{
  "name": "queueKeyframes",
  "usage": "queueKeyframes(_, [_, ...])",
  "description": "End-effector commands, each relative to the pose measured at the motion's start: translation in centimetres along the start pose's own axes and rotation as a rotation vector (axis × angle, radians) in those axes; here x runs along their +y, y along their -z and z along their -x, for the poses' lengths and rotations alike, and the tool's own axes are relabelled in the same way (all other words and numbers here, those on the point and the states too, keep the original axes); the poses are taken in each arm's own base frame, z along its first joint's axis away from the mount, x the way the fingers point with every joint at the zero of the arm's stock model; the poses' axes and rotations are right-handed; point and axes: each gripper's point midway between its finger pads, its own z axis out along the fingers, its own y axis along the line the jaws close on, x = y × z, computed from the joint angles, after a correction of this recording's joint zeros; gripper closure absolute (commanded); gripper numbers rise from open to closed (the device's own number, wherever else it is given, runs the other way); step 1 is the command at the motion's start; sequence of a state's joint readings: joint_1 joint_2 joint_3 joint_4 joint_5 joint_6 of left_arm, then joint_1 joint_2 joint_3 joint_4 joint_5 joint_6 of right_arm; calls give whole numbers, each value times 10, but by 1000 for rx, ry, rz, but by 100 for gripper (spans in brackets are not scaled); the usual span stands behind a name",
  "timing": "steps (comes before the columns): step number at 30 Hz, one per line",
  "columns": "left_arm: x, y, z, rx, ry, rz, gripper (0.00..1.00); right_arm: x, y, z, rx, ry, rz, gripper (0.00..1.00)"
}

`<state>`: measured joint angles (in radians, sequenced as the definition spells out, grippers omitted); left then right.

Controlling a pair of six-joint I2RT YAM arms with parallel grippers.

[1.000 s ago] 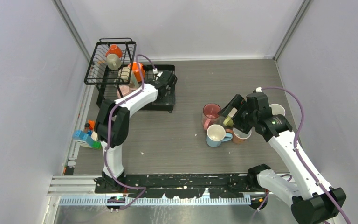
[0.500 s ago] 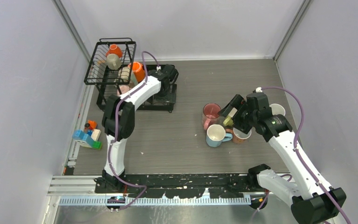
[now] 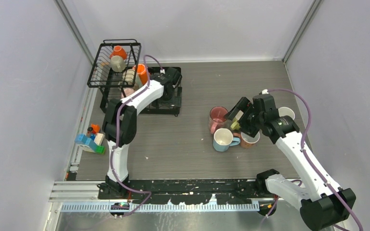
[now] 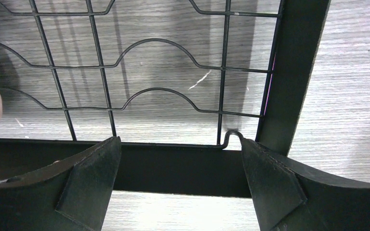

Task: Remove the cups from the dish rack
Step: Move the dish rack to the center of the board.

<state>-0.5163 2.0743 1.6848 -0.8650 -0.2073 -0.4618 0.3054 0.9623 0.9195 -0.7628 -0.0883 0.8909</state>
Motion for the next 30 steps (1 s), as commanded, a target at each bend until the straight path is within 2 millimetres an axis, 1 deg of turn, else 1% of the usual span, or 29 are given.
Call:
queueKeyframes(1, [-24,-12,-168,578,-213,-67,0,10,2,6,-21,25,46,0])
queueKeyframes(8, [-16,-2,-186,599,-222,-58,0,8,1,5,-21,25,43,0])
queueKeyframes(11, [-11,3,-191,599,-219,-54,0,8,1,5,-20,23,43,0])
queueKeyframes(16, [3,12,-199,596,-228,-22,0,7,-1,4,-16,23,44,0])
queueKeyframes(19, [11,16,-200,574,-225,3,0,8,-2,3,-11,21,49,0])
queueKeyframes(21, [10,19,-197,554,-218,-1,0,9,-3,2,-10,17,56,0])
queueKeyframes(24, [12,22,-181,493,-212,19,0,11,-3,2,-7,19,63,0])
queueKeyframes(27, [11,24,-159,409,-194,23,0,12,-2,4,-11,26,65,0])
queueKeyframes(30, [7,27,-132,314,-163,17,0,12,0,5,-18,31,63,0])
